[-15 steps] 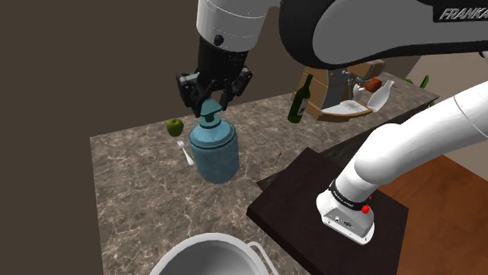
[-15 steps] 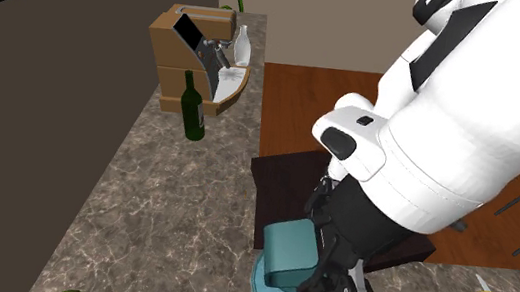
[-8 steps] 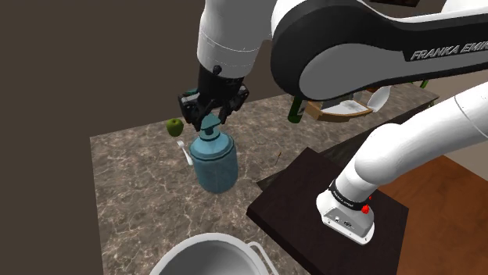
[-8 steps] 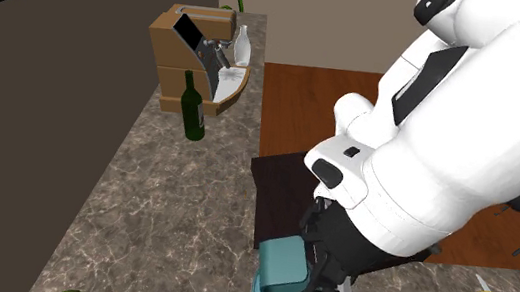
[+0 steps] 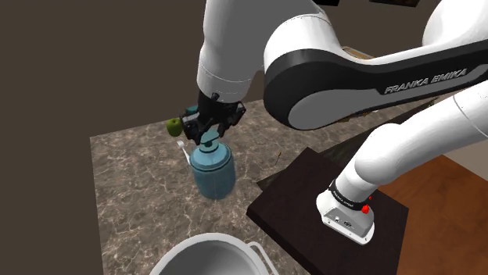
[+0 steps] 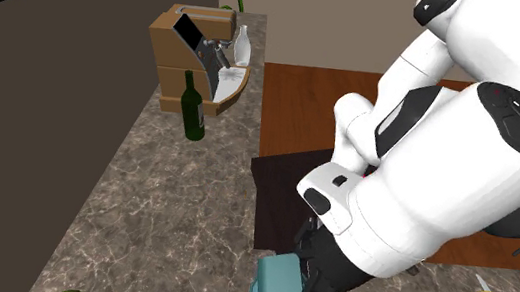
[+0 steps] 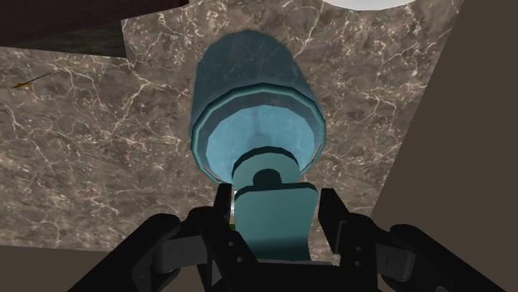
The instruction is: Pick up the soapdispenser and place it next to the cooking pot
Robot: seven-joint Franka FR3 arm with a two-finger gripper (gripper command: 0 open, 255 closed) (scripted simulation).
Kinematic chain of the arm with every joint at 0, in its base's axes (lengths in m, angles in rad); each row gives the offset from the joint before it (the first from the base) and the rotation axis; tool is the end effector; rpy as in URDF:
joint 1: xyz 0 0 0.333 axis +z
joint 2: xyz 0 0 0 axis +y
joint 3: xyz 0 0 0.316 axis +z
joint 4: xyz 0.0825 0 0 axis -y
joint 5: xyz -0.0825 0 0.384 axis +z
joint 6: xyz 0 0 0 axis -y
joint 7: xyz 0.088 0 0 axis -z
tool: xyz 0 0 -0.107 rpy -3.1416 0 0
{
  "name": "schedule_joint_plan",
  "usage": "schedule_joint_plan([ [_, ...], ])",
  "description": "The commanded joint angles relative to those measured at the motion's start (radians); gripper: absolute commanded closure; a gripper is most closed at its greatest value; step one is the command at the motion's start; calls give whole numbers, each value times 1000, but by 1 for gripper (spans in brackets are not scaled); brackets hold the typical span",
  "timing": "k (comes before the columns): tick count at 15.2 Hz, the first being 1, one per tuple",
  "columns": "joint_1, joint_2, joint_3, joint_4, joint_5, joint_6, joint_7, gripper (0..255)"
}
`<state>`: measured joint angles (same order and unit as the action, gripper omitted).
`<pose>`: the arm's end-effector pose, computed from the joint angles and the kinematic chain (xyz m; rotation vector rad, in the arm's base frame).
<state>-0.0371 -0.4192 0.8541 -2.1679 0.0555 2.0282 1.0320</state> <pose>0.3030 0.3822 0.5166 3.0368 -0.3941 0.4550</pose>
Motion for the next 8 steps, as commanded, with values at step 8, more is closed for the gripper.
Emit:
schedule_joint_plan([
  [8,-9,24,37,-98,-11,119,31,255],
])
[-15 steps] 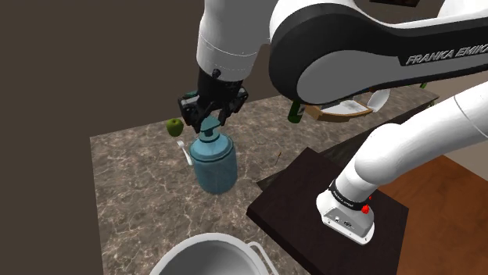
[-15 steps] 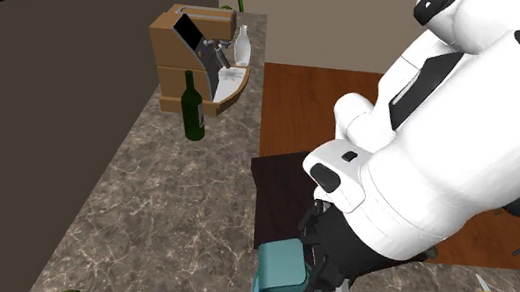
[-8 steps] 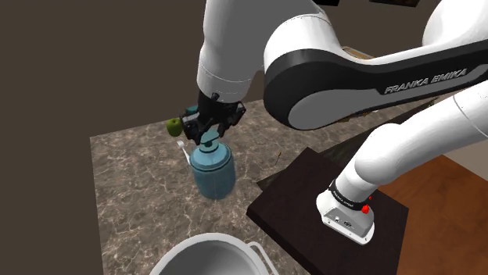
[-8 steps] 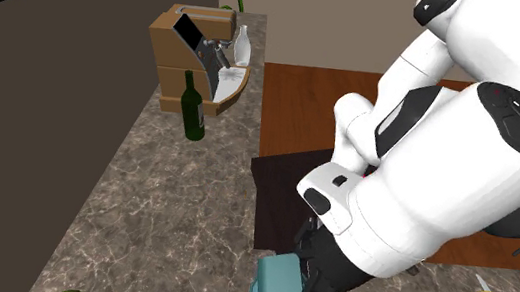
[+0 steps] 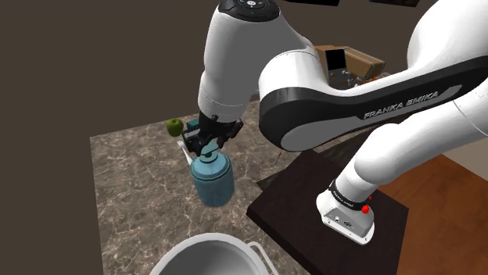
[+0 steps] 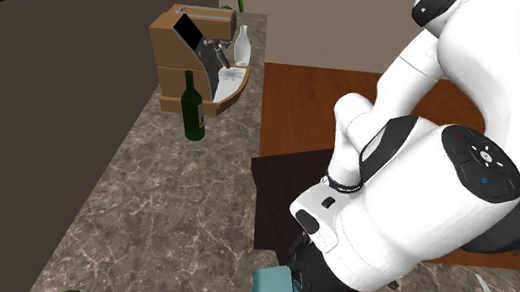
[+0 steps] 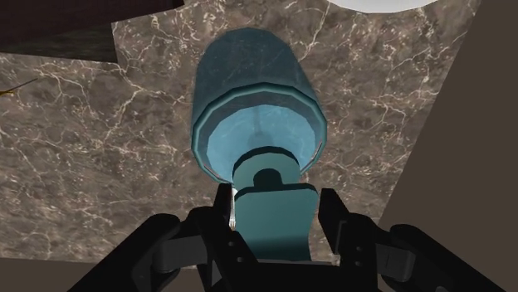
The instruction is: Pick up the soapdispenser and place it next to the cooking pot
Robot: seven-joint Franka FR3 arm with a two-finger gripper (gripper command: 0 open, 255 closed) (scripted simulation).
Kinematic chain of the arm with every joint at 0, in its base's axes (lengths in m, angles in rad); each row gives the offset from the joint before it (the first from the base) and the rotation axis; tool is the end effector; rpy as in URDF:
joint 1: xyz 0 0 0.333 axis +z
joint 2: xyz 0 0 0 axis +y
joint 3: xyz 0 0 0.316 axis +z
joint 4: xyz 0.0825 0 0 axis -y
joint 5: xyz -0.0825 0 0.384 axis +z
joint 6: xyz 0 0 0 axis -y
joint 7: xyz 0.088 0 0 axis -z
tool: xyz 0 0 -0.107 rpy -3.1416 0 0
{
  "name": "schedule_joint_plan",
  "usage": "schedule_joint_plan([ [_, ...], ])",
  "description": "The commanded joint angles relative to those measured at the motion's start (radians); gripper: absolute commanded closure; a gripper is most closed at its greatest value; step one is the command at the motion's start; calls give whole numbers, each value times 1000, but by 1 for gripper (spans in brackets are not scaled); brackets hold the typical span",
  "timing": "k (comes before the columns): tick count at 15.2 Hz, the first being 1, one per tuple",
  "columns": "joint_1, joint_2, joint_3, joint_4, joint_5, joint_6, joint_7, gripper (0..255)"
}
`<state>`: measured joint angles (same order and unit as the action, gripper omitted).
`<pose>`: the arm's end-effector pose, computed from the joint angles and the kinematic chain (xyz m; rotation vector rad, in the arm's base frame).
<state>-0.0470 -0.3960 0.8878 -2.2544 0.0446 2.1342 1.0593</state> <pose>0.3040 0.3805 0.4749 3.0368 -0.3944 0.4555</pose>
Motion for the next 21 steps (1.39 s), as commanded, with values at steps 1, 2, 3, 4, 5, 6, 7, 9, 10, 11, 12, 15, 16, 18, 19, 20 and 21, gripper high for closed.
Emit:
schedule_joint_plan([
  [1,-2,5,9,-21,-3,26,9,255],
  [2,-4,10,16,-30,-6,40,14,255],
  [3,-7,15,22,-39,-9,53,20,255],
  [4,-11,21,28,-48,-13,67,25,255],
  [5,-14,27,35,-57,-17,80,31,255],
  [6,-18,33,42,-66,-22,94,38,255],
  [7,-22,40,49,-74,-27,107,44,255],
  [9,-32,54,65,-90,-38,134,58,255],
  [10,-37,61,73,-98,-44,148,66,255],
  [11,-43,69,82,-105,-52,162,74,255],
  [12,-49,78,91,-113,-59,175,83,255],
  [15,-71,105,120,-133,-87,216,112,255],
  [16,-80,116,130,-139,-98,229,122,255],
  [18,-99,137,153,-151,-122,256,146,255],
  [19,-109,149,165,-157,-137,269,159,255],
  [20,-121,161,178,-162,-152,282,173,255],
  [21,-133,174,191,-167,-169,294,188,255],
])
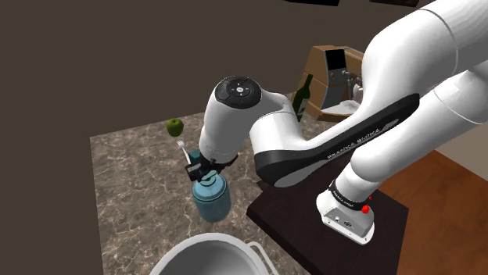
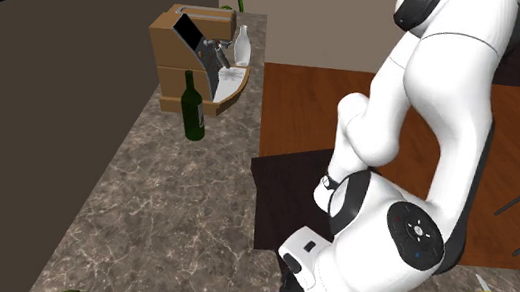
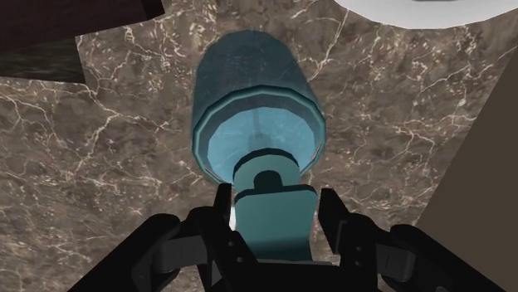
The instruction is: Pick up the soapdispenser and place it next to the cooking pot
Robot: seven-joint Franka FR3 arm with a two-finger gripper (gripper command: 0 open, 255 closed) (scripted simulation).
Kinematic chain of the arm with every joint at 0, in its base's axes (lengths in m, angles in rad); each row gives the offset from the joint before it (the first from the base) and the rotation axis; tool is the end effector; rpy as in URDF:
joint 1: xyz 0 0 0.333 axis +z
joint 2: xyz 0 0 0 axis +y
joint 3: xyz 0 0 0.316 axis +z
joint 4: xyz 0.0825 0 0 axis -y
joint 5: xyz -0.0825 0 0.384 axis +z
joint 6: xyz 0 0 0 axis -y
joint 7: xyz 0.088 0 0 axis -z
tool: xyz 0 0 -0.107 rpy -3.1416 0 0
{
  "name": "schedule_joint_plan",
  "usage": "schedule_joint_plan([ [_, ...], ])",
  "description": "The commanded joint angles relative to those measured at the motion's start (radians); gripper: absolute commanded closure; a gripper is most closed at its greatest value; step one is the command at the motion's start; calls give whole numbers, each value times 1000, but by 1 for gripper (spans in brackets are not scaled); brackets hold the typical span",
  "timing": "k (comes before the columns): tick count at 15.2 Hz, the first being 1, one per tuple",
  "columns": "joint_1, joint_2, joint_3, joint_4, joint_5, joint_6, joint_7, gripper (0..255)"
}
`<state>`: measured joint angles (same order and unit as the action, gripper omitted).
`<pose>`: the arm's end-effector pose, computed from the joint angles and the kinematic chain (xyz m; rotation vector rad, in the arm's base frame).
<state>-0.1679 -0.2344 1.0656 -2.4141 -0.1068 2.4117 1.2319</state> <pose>0.3032 0.3808 0.3654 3.0366 -0.3947 0.4554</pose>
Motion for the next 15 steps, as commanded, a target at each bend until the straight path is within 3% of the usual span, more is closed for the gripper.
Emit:
schedule_joint_plan([
  [1,-26,27,28,-12,-36,29,32,255],
  [7,-117,123,118,-31,-184,86,154,255],
  [14,-116,123,117,-31,-185,86,154,255],
  [15,-116,122,117,-31,-184,86,153,0],
])
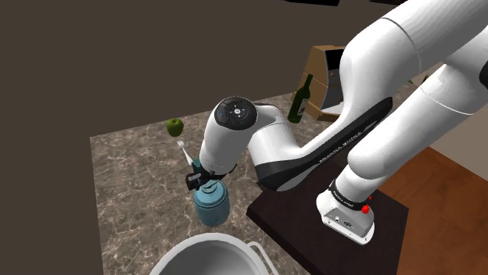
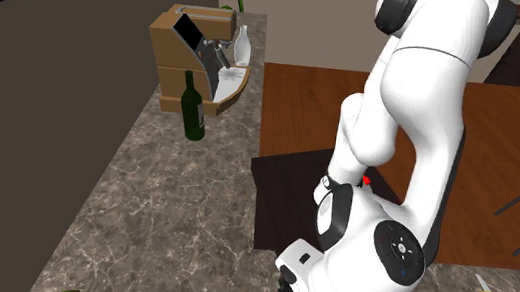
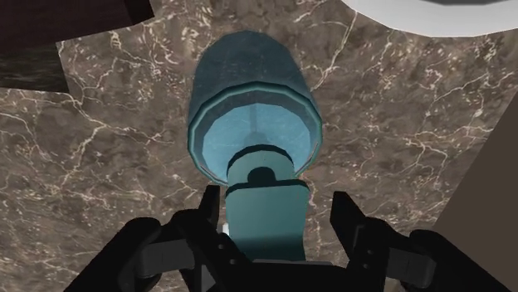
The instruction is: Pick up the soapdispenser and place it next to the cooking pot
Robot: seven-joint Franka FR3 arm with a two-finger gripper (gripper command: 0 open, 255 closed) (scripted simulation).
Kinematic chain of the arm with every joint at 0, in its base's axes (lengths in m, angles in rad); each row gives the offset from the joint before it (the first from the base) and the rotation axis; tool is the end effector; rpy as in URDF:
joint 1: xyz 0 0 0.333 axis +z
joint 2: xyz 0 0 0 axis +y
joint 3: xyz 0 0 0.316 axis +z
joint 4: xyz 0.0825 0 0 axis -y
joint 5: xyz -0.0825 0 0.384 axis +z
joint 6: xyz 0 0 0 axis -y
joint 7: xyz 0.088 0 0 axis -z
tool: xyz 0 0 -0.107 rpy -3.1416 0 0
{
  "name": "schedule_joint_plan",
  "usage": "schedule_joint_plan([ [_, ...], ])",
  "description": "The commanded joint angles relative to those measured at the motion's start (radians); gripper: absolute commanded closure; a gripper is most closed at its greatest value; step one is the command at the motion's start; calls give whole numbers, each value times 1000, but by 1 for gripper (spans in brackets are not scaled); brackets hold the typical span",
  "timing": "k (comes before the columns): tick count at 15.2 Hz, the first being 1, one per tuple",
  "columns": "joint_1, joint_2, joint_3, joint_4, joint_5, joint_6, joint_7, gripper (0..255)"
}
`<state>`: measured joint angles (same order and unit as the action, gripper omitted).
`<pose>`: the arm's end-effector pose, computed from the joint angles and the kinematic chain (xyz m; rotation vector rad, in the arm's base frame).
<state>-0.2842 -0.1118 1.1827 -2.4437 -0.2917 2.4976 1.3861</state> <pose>0.3031 0.3807 0.3260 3.0382 -0.3945 0.4588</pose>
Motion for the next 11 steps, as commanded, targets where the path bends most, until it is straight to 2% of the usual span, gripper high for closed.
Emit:
schedule_joint_plan([
  [1,-1,1,1,-1,-1,0,1,0],
  [5,0,0,0,-1,0,0,0,0],
  [6,45,-60,-35,1,95,-22,-67,0],
  [8,132,-146,-109,14,213,-83,-152,0],
  [9,162,-173,-136,21,243,-110,-174,0],
  [11,164,-172,-138,21,242,-110,-173,0],
])
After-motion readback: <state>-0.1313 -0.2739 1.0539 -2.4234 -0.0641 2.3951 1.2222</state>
